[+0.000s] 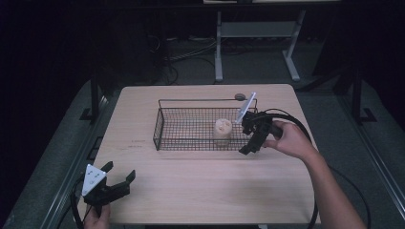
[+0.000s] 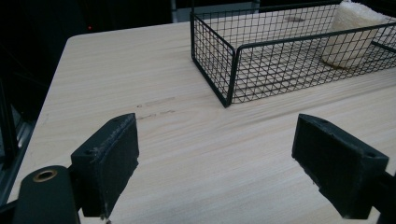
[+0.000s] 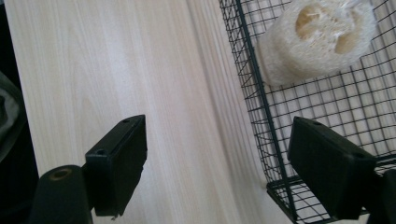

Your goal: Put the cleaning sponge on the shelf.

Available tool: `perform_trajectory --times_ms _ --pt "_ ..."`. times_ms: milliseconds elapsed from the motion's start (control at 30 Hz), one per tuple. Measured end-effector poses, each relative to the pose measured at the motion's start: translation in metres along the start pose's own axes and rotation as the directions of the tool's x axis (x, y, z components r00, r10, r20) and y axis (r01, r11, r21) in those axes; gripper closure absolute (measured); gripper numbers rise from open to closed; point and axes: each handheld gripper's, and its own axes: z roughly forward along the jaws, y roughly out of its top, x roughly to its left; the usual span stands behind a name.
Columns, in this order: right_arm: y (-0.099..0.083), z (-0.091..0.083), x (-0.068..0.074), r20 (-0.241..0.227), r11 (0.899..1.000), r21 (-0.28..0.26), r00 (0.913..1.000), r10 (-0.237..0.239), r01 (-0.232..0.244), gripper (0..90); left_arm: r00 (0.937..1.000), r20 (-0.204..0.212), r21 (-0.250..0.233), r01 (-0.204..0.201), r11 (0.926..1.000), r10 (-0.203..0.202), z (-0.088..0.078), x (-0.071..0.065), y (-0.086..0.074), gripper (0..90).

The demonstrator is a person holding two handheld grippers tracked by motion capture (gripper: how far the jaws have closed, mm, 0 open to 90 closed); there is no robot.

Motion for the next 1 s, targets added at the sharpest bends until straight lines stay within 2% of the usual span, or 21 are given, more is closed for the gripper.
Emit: perform_trajectory --times_ms 667,733,900,1000 --pt "-0.024 0.015 0.013 -0.014 1.0 -0.005 0.9999 0.008 -0.008 19.6 1.0 0.003 -0.003 0.001 1.0 -0.001 -0.002 0.0 0.0 14.0" --pt "-0.027 0.016 0.014 -0.013 1.0 0.007 0.9999 0.011 -0.011 19.5 1.0 0.006 -0.001 0.003 1.0 -0.003 -0.002 0.0 0.0 14.1" --pt "-0.034 0.017 0.02 -0.014 1.0 -0.012 0.9999 0.007 -0.007 19.2 1.0 0.008 0.003 0.001 1.0 -0.001 -0.001 -0.002 0.0 14.0" --pt "-0.036 0.018 0.025 -0.008 1.0 -0.005 1.0 0.0 0.0 18.9 0.9999 0.012 0.004 -0.005 1.0 0.004 -0.001 -0.002 0.0 14.0"
